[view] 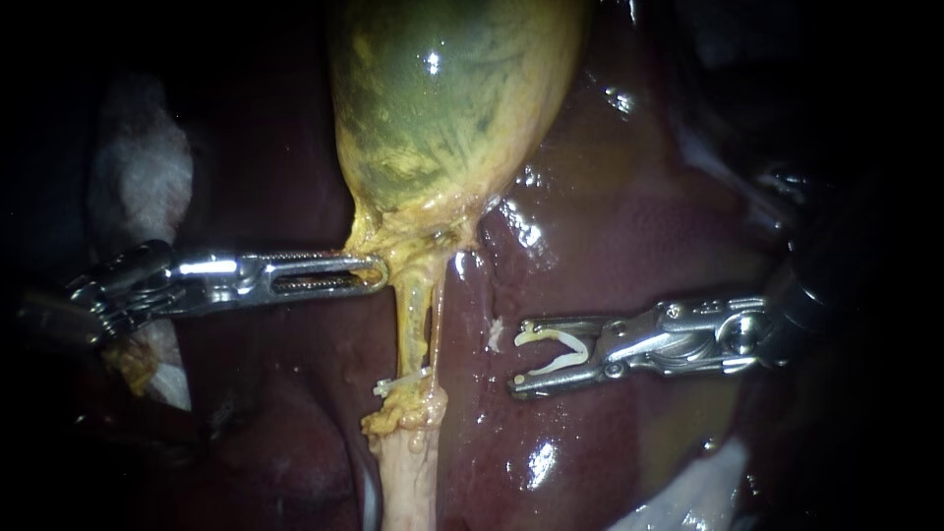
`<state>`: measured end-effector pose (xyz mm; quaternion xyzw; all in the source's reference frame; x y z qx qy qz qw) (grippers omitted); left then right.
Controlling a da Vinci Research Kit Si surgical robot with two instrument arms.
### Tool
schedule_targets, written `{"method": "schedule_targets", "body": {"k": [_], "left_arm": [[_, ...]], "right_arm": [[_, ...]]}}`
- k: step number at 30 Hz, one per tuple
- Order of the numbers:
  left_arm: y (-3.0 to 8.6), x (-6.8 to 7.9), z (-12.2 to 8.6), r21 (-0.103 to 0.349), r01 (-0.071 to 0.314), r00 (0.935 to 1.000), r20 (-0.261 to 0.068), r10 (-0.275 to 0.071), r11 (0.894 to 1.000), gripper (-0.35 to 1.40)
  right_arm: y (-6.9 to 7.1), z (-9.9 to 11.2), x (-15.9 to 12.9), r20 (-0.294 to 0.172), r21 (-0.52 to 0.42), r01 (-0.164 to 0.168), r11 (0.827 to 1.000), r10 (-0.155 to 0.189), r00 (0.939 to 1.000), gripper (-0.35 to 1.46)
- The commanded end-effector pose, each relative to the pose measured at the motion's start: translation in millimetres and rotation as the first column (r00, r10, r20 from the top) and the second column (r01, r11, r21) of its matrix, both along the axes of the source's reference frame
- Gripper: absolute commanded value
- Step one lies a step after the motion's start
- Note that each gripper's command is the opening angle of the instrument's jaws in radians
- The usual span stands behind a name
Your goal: Clipping second clip left tube
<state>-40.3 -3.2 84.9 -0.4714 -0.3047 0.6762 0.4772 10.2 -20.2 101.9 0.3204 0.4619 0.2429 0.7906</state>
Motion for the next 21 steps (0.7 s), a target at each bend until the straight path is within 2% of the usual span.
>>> {"method": "schedule_targets", "body": {"k": [1,11,15,18,21], "left_arm": [[0.1,0.0,-0.3,0.003,0.0,1.0,0.0,0.0,1.0,-0.06],[1.6,1.0,-4.0,0.014,-0.007,0.9999,0.011,0.007,1.0,-0.06],[2.0,1.4,-4.5,0.016,-0.004,1.0,0.009,0.004,1.0,-0.06],[2.0,1.4,-4.5,0.017,-0.005,0.9999,0.009,0.005,1.0,-0.06],[1.9,1.4,-4.6,0.017,-0.005,0.9999,0.009,0.005,1.0,-0.06]], "right_arm": [[-0.1,-0.1,0.2,0.001,0.001,-0.001,1.0,0.001,1.0,0.6],[-0.7,-1.3,1.8,-0.015,0.005,-0.02,1.0,0.021,0.9997,0.6],[-1.1,-2.2,2.8,-0.051,0.005,-0.046,0.999,0.046,0.9976,0.6],[-1.3,-3.0,3.9,-0.079,0.023,-0.077,0.997,0.078,0.9938,0.59],[-1.3,-3.5,5.1,-0.086,0.049,-0.1,0.994,0.104,0.9909,0.59]]}}
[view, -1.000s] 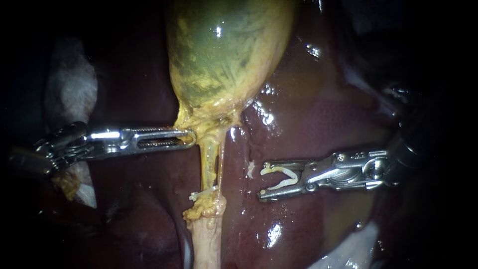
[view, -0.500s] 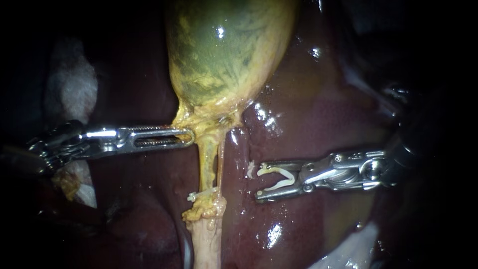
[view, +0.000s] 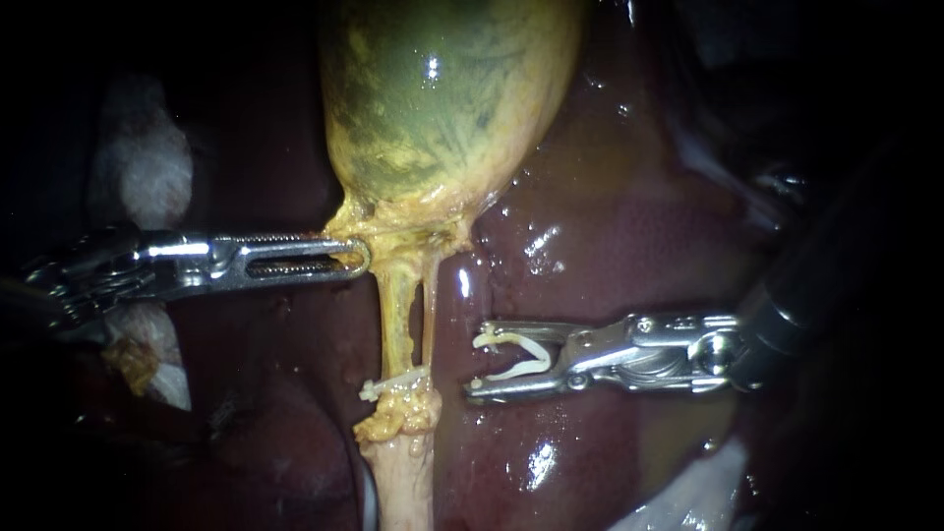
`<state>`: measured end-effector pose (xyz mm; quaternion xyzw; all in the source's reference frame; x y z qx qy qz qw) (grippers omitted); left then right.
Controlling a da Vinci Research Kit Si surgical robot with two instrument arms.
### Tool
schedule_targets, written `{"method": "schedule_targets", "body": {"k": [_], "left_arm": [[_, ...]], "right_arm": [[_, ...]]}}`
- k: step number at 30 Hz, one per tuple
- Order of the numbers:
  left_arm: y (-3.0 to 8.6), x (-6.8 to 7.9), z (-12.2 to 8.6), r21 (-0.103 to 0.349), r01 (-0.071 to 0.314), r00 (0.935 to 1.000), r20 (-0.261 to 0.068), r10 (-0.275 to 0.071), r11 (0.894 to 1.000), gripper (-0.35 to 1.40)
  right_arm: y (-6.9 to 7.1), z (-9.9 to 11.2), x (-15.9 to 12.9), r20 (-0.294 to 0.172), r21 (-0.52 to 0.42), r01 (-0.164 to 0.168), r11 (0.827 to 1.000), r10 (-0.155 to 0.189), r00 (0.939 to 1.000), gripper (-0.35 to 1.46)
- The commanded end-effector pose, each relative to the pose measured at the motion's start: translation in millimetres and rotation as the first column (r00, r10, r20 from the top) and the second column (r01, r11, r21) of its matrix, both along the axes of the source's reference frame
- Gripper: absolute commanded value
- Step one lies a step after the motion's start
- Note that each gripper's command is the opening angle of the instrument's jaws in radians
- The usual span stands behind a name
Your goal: Clipping second clip left tube
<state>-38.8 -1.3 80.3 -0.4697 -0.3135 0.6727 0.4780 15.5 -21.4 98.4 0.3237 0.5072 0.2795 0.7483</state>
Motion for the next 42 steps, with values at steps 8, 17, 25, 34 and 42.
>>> {"method": "schedule_targets", "body": {"k": [8,17,25,34,42], "left_arm": [[-0.1,0.0,-0.1,0.0,0.001,1.0,-0.001,-0.001,1.0,-0.06],[-0.1,-0.1,-0.1,0.0,0.001,1.0,-0.001,-0.001,1.0,-0.06],[-0.2,-0.1,-0.1,0.0,0.001,1.0,-0.001,-0.001,1.0,-0.06],[-0.2,-0.2,-0.2,0.0,0.002,1.0,-0.001,-0.002,1.0,-0.06],[-0.2,-0.3,-0.2,0.0,0.002,1.0,-0.001,-0.002,1.0,-0.06]], "right_arm": [[-0.2,0.1,3.7,0.028,0.145,-0.047,0.988,0.044,0.9987,0.59],[0.0,1.4,5.3,0.058,0.271,-0.084,0.959,0.071,0.9958,0.58],[0.4,2.3,5.0,0.072,0.311,-0.102,0.945,0.083,0.994,0.53],[0.4,2.9,5.0,0.125,0.311,-0.135,0.941,0.101,0.9871,0.53],[0.7,3.4,5.0,0.161,0.305,-0.128,0.944,0.082,0.9836,0.53]]}}
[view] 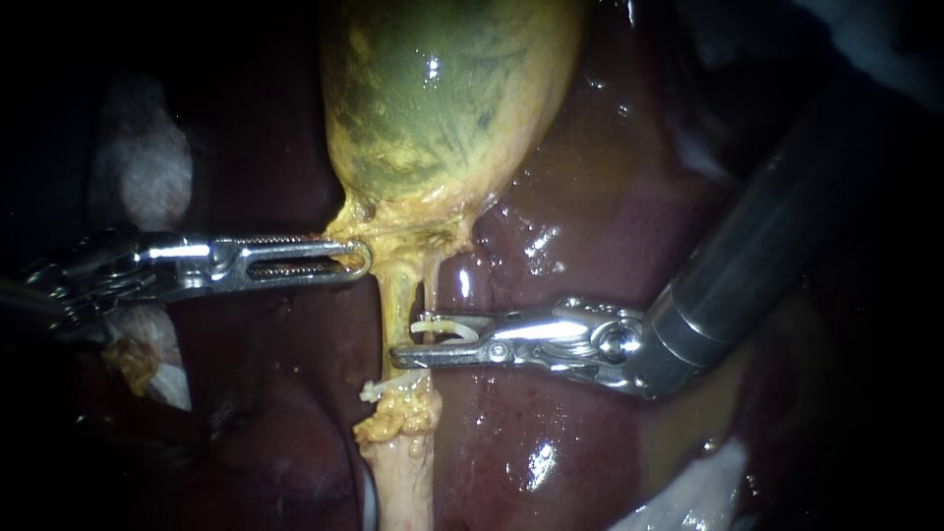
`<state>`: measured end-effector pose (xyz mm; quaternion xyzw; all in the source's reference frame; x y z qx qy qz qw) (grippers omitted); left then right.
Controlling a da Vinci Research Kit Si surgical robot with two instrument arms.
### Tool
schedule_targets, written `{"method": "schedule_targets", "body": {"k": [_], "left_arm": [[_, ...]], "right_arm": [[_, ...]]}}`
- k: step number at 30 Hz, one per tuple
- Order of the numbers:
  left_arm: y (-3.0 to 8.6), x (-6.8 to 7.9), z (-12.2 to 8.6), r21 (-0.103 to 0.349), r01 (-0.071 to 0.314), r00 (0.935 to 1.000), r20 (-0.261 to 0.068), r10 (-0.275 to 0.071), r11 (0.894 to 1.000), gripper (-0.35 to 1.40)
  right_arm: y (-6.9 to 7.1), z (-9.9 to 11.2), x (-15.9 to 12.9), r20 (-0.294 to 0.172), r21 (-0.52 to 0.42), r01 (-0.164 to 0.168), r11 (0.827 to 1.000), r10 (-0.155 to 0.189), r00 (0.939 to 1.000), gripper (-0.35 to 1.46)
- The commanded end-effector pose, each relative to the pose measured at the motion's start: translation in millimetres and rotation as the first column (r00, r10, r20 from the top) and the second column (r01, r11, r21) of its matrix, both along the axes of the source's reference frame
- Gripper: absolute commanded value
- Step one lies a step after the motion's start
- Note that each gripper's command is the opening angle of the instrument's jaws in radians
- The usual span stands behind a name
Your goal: Clipping second clip left tube
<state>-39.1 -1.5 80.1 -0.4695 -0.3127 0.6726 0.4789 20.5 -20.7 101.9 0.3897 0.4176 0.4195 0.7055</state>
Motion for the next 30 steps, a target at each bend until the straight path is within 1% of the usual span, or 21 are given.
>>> {"method": "schedule_targets", "body": {"k": [1,5,8,11,25,30], "left_arm": [[0.0,0.0,0.0,0.0,0.0,1.0,0.0,0.0,1.0,-0.06],[0.0,0.0,0.0,0.0,0.0,1.0,0.0,0.0,1.0,-0.06],[0.0,-0.1,0.0,0.0,0.001,1.0,0.0,-0.001,1.0,-0.06],[0.0,-0.1,0.0,0.0,0.001,1.0,0.0,-0.001,1.0,-0.06],[0.0,-0.3,-0.1,0.0,0.001,1.0,-0.001,-0.001,1.0,-0.06],[0.0,-0.3,0.0,0.0,0.002,1.0,-0.001,-0.002,1.0,-0.06]], "right_arm": [[0.0,0.0,0.0,0.012,-0.001,0.008,1.0,-0.008,0.9999,0.53],[0.1,0.3,0.1,0.068,-0.002,0.041,0.999,-0.041,0.9969,0.52],[0.2,0.6,0.2,0.089,-0.002,0.052,0.999,-0.052,0.9947,0.52],[0.1,0.9,0.4,0.097,-0.003,0.056,0.998,-0.056,0.9938,0.52],[0.1,1.2,3.0,0.104,-0.004,0.043,0.999,-0.043,0.9936,0.51],[0.1,1.5,3.4,0.106,-0.004,0.041,0.999,-0.04,0.9936,0.51]]}}
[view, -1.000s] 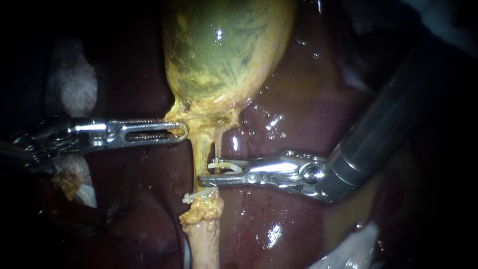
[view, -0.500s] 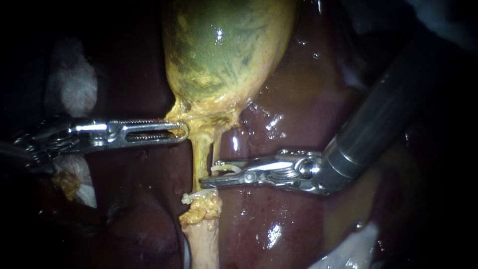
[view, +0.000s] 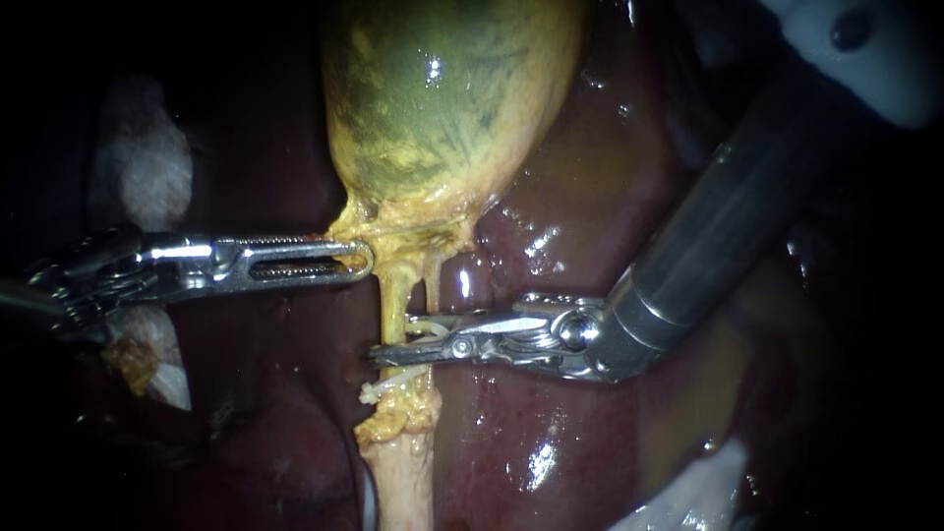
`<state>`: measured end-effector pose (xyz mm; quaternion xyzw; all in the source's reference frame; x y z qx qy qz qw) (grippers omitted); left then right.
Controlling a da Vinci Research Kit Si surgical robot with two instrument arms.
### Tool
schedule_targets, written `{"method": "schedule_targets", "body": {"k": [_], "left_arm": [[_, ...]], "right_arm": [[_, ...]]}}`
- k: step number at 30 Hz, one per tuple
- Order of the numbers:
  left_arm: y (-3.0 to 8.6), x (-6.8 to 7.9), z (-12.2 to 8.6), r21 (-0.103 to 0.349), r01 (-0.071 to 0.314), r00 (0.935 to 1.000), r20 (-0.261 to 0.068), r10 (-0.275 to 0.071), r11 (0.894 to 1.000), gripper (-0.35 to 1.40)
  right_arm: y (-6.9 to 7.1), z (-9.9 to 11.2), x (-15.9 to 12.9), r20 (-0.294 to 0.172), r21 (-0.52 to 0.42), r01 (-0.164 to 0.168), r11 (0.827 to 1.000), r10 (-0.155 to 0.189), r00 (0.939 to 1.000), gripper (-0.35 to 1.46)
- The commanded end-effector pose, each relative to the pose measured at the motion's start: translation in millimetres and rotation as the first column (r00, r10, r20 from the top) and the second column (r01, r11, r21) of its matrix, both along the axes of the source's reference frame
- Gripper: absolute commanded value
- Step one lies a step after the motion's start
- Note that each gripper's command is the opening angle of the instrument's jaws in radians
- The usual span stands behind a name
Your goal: Clipping second clip left tube
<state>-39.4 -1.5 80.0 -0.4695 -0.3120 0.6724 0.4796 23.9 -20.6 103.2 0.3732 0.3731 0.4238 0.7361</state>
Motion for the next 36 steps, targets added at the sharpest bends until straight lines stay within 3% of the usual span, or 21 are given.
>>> {"method": "schedule_targets", "body": {"k": [1,6,12,36], "left_arm": [[0.0,0.0,0.0,0.0,0.0,1.0,0.0,0.0,1.0,-0.06],[0.0,0.0,0.1,0.0,0.0,1.0,0.0,0.0,1.0,-0.06],[-0.1,0.0,0.1,0.0,0.0,1.0,0.0,0.0,1.0,-0.06],[-0.1,-0.2,0.1,-0.001,0.001,1.0,-0.001,-0.001,1.0,-0.06]], "right_arm": [[0.0,0.3,0.0,0.0,-0.001,0.0,1.0,0.0,1.0,0.51],[-0.6,1.5,0.2,0.017,-0.009,0.011,1.0,-0.011,0.9998,0.51],[-1.0,2.4,0.8,0.071,-0.015,0.037,0.999,-0.036,0.9968,0.51],[-1.4,2.5,2.3,0.1,-0.003,0.068,0.998,-0.067,0.9927,0.5]]}}
